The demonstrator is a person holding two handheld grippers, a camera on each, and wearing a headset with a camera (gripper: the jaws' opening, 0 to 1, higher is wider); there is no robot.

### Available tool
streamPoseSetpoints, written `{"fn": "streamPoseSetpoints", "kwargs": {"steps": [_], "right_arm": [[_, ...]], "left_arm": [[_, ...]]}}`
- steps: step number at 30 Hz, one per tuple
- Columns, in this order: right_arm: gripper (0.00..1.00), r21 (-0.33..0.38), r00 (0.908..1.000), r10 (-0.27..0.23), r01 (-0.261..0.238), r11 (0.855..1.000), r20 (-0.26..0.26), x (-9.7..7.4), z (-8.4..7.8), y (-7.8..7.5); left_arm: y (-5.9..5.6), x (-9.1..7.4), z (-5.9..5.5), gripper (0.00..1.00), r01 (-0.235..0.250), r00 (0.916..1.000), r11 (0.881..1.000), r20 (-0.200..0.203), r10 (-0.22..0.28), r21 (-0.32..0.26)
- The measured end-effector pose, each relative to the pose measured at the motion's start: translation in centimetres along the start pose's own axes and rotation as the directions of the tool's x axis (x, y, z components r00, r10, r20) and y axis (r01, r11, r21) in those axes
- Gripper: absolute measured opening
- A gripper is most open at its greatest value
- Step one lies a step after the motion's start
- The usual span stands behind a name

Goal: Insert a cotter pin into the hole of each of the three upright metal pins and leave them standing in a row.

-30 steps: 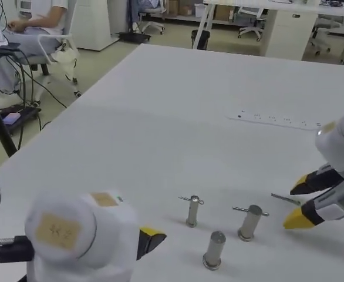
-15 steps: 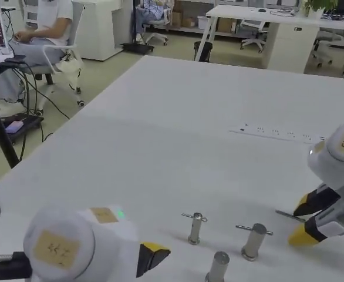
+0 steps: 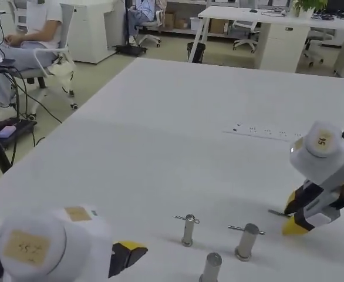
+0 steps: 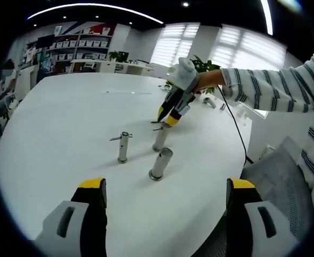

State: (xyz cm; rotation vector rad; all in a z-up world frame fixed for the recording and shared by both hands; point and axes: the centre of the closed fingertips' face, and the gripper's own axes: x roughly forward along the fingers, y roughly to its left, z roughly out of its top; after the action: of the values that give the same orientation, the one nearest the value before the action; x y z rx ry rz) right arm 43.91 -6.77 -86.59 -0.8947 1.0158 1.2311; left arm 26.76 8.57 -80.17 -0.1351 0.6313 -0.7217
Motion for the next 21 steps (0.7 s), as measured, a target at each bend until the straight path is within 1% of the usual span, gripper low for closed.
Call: {"fn": "streamPoseSetpoints", "kwargs": {"steps": [3,7,11,12,14,15,19,21], "right_arm": [[0.21,-0.006,0.9998,-0.002,0.002,1.000,-0.021,0.1,0.1,-0.2],[0.18,-0.025,0.9983,0.001,-0.002,1.000,-0.059,0.1,0.1,-0.2],[0.15,-0.034,0.9970,0.003,-0.005,0.999,-0.078,0.1,0.0,-0.4],[0.13,-0.036,0.9968,0.002,-0.004,0.999,-0.080,0.1,0.0,-0.4],[0.05,-0.043,0.9957,-0.029,0.026,0.999,-0.088,0.1,0.0,-1.1],[0.05,-0.041,0.9956,-0.019,0.016,0.999,-0.092,0.2,-0.1,-1.0],[0.04,-0.030,0.9940,-0.019,0.016,0.999,-0.107,0.3,-0.1,-1.0],[0.04,-0.063,0.9926,-0.025,0.017,0.998,-0.119,0.3,-0.1,-0.8]], "left_arm": [[0.5,-0.2,0.0,0.92,-0.013,0.9999,1.000,0.006,0.013,-0.014],[0.9,-0.5,-0.2,0.92,-0.031,0.9995,0.999,0.003,0.031,-0.017],[1.2,-0.9,-0.1,0.92,-0.039,0.9992,0.999,0.007,0.039,-0.020],[1.3,-0.9,-0.1,0.92,-0.042,0.9991,0.999,0.007,0.042,-0.020],[1.4,-1.1,-0.2,0.92,-0.048,0.9988,0.999,0.005,0.048,-0.019],[1.5,-1.2,-0.2,0.92,-0.051,0.9987,0.998,0.006,0.051,-0.021],[1.7,-1.4,-0.3,0.91,-0.059,0.9982,0.998,0.007,0.059,-0.031],[1.8,-1.3,-0.8,0.90,-0.062,0.9980,0.997,-0.012,0.062,-0.046]]}}
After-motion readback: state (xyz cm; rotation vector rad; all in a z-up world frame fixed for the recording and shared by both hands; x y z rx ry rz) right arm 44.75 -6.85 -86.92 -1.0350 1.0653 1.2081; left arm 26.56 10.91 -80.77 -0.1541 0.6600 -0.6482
